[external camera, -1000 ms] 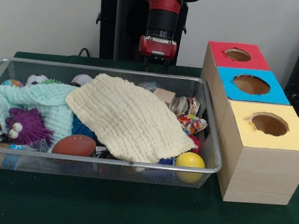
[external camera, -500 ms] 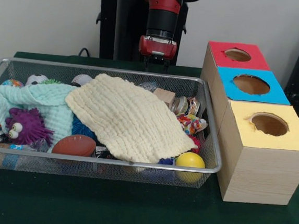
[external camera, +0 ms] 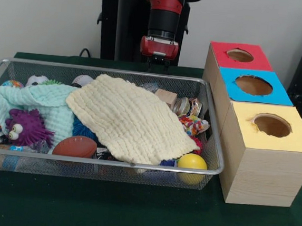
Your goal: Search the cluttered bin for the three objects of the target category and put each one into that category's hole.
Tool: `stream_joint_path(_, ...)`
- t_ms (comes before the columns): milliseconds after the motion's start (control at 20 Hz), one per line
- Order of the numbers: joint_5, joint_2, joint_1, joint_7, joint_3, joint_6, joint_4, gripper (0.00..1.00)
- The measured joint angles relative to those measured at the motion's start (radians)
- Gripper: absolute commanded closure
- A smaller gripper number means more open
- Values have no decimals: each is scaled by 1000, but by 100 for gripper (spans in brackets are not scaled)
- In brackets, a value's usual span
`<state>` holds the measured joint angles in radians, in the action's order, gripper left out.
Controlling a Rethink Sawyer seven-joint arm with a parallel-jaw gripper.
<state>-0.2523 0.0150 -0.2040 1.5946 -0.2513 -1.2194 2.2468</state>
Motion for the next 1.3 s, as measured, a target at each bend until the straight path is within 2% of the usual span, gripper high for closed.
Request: stream_joint_path(1300, 0, -1, -27, 0, 0, 3, -11, 100)
